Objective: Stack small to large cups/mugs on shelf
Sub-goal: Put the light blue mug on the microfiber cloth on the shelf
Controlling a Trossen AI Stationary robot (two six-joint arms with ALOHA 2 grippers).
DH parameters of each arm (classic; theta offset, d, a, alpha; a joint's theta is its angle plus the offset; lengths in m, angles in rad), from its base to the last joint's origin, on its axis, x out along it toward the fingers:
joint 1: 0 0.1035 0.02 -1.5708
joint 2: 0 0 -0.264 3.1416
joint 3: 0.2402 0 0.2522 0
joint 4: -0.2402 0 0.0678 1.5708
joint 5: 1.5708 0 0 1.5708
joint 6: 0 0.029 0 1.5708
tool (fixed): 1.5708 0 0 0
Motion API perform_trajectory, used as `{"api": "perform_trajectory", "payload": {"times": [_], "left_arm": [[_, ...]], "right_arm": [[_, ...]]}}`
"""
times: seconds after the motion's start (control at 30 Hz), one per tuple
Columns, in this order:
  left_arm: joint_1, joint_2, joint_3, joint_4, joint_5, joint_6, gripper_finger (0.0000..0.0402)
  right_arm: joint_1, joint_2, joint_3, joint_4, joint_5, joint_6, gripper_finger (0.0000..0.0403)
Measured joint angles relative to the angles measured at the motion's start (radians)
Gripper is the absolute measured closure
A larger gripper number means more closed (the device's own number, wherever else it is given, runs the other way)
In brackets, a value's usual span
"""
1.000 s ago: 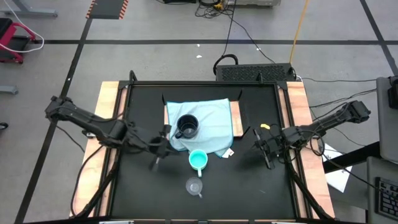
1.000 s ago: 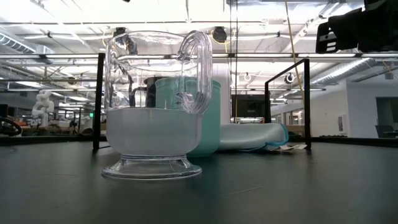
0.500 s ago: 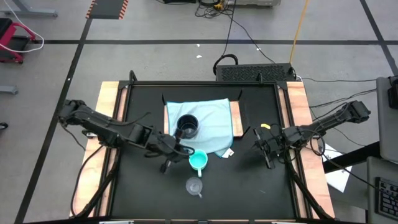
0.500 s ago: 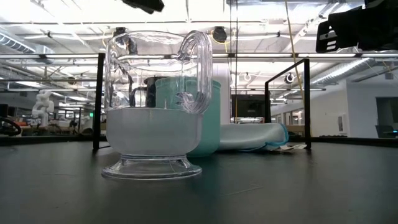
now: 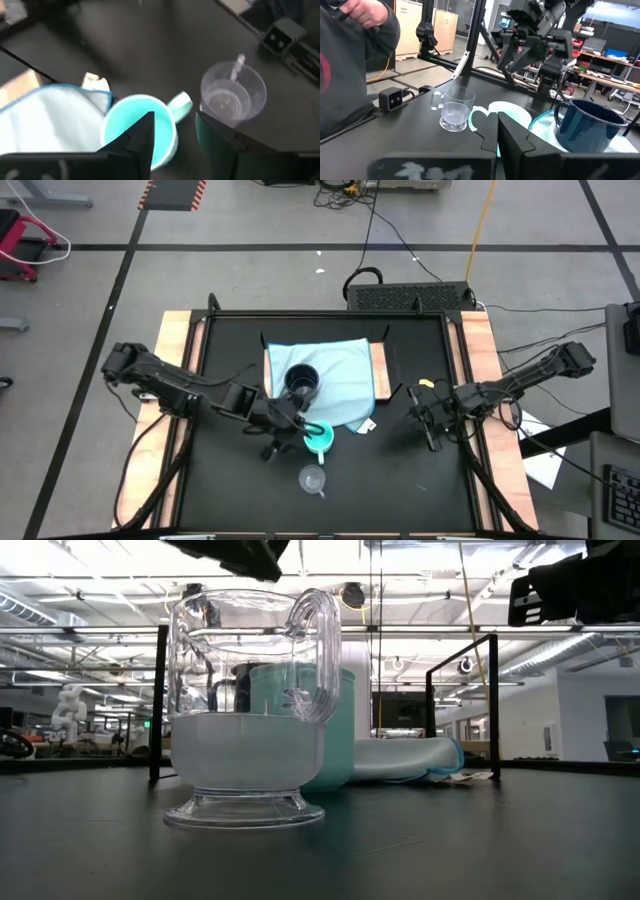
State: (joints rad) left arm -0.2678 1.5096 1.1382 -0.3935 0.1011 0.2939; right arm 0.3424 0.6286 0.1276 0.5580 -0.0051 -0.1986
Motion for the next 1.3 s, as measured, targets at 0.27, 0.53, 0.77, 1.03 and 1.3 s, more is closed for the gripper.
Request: {"api": "perform_trajectory", "payload": {"times": [0.27,0.53,0.77,1.03,1.3], "left_arm": [[-0.002,0.036,-0.001,0.017,0.038,0.055,0.0240],[0.011,0.106,-0.001,0.059,0.032,0.080,0.0240],[0.021,0.130,-0.002,0.062,0.061,0.072,0.0240],[0.021,0.177,0.000,0.071,0.075,0.079,0.0240],[0.027,0.189,-0.002,0.045,0.056,0.075,0.0240]], "right_arm": [[0.000,0.000,0.000,-0.010,0.000,0.002,0.0403],[0.000,0.000,0.000,-0.011,0.000,0.003,0.0403],[0.000,0.000,0.000,-0.015,0.000,0.003,0.0403],[0.000,0.000,0.000,-0.021,0.000,0.004,0.0403],[0.000,0.001,0.000,-0.024,0.000,0.004,0.0403]]}}
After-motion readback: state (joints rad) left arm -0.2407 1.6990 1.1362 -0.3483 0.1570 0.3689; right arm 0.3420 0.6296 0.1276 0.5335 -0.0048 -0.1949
